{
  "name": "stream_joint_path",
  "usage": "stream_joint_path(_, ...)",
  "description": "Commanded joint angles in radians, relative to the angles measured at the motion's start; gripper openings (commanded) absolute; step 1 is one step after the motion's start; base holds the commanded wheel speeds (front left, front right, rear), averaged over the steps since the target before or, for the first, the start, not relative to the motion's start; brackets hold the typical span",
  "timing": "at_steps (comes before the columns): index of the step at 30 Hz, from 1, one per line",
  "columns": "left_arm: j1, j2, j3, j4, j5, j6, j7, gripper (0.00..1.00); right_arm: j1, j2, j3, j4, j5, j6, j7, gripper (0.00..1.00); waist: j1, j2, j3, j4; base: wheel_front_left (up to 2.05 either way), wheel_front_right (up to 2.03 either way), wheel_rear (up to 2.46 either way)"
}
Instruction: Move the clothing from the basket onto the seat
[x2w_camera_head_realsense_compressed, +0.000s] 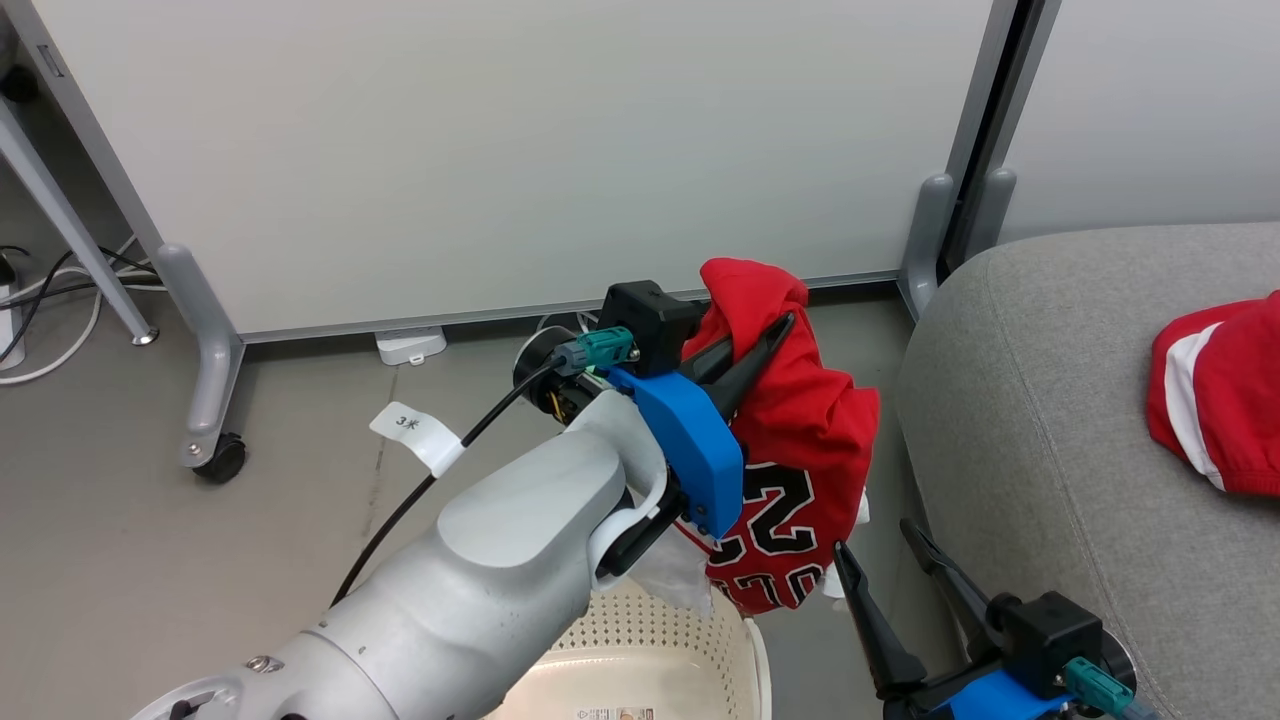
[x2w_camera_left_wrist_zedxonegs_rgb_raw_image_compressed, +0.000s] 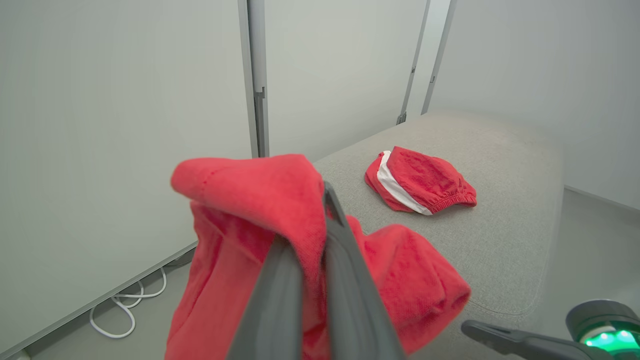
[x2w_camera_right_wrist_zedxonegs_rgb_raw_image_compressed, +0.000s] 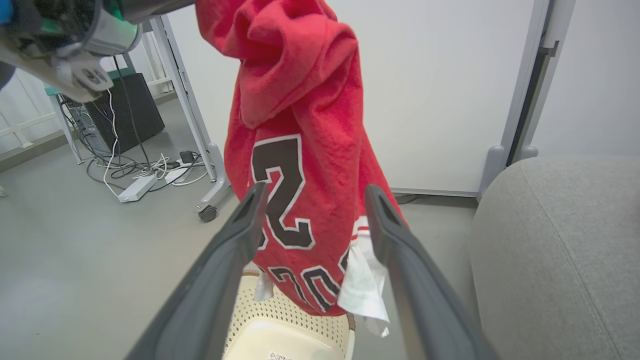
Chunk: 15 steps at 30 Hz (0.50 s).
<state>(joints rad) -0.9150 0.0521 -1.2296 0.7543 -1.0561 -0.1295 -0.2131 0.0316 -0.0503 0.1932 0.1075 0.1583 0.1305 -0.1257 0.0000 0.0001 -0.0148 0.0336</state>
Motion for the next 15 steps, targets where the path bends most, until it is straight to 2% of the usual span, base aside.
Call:
stream_joint_path(1,-0.018,-0.001,-0.001,0.004,-0.004,-0.001,-0.005,0.00,0.001,0.000,-0.001,0.001,0.001,0.001,-0.006,1.00,0.0000,-0.0001,0.001,-0.002,0.00,0.00,0.00)
stream_joint_path(15,-0.007,-0.002,-0.027,-0.008,-0.029,-0.001,-0.009,0.00,-0.009,0.000,-0.012,0.007,0.004,0.001,-0.003,1.00,0.0000,-0.0001,0.007,-0.005,0.00,0.00,0.00)
